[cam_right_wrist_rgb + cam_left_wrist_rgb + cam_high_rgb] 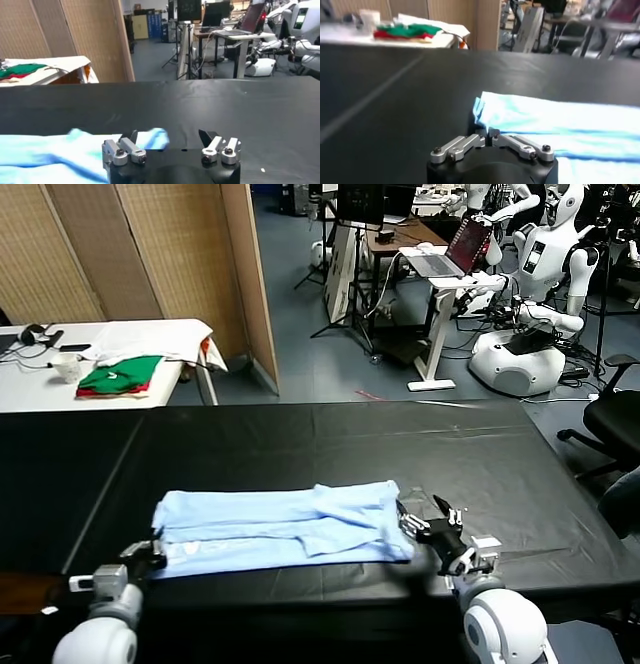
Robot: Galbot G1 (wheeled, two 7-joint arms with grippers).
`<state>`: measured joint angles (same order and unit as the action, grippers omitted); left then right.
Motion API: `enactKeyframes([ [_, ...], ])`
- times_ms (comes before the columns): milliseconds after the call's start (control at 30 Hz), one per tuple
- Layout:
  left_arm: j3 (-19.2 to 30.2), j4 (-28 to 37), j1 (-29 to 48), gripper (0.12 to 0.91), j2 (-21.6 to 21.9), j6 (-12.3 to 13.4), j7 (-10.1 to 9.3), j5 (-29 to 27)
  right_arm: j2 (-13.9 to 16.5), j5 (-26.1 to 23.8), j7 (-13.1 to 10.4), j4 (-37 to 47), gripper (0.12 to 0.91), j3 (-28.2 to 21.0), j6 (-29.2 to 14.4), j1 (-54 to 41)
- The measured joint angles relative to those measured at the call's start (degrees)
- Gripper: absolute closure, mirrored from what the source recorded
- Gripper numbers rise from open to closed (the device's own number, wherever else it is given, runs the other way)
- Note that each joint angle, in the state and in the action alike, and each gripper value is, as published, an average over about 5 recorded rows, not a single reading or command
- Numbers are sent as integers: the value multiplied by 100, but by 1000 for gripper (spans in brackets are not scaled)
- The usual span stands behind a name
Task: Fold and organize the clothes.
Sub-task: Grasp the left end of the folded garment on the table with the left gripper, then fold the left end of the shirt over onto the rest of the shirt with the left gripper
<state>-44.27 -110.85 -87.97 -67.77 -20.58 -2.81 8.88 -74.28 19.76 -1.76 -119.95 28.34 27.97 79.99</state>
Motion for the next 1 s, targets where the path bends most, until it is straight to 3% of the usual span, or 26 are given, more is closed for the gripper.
enactKeyframes([
  [200, -502, -110, -262, 859, 606, 123, -55, -153, -93, -23, -13, 2, 118, -39, -3, 63],
  [400, -570, -453, -282, 859, 682, -55, -59, 430, -188, -144, -20, -66, 118, -30, -2, 168],
  [767, 604, -1044, 154, 859, 16, -583, -168, 2008, -378, -472, -13, -304, 118, 242, -80, 662],
  [1000, 1520, -1125, 475, 859, -350, -665, -224, 2324, -512, -650, -3, -323, 118, 363, -96, 841],
])
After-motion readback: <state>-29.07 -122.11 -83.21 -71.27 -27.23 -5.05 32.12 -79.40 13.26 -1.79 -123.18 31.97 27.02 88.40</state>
